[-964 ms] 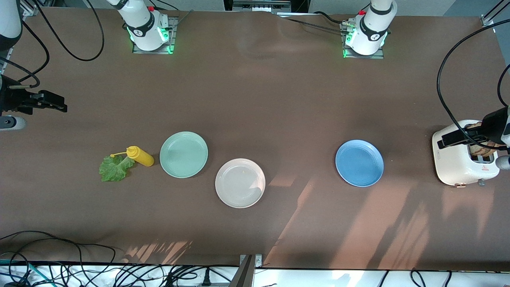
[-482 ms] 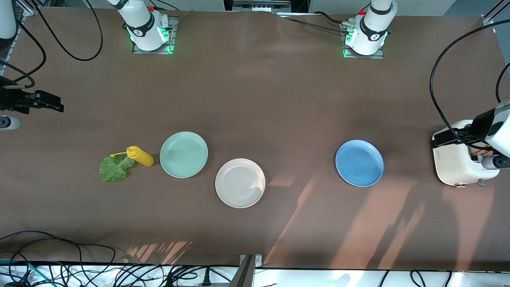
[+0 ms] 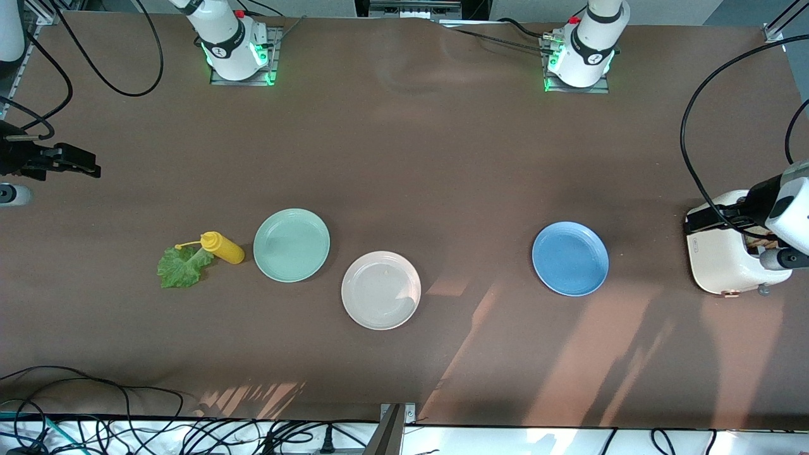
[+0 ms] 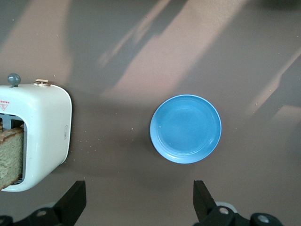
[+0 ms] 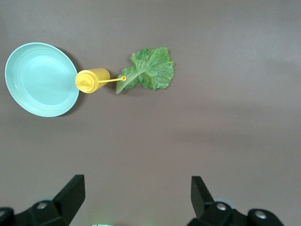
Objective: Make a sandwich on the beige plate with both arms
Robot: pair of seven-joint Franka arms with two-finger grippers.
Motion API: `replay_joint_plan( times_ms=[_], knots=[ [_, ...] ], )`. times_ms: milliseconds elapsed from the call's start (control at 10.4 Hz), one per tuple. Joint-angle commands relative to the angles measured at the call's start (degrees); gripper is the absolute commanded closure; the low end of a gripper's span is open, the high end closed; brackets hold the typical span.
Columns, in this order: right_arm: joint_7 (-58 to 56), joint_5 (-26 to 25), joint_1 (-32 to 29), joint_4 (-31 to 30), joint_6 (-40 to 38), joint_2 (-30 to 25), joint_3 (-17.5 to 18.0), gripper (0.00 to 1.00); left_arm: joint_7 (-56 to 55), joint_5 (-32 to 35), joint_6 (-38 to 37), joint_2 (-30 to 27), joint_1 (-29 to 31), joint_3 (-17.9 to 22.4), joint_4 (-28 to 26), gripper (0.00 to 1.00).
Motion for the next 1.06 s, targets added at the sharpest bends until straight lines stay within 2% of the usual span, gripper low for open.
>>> replay_joint_plan(
  times_ms=[0,964],
  knots=[
    [0.7,0.6,-0.4,1.2,-1.1,0.3,0.4,0.00,-0.3,2.6,0.3,-0.3,0.1,0.1,0.1,0.00],
    [0.6,0.6,-0.4,1.1,-1.2,0.3,0.3,0.00,0.6,2.2,0.3,0.2,0.7,0.0,0.1,0.00]
  ],
)
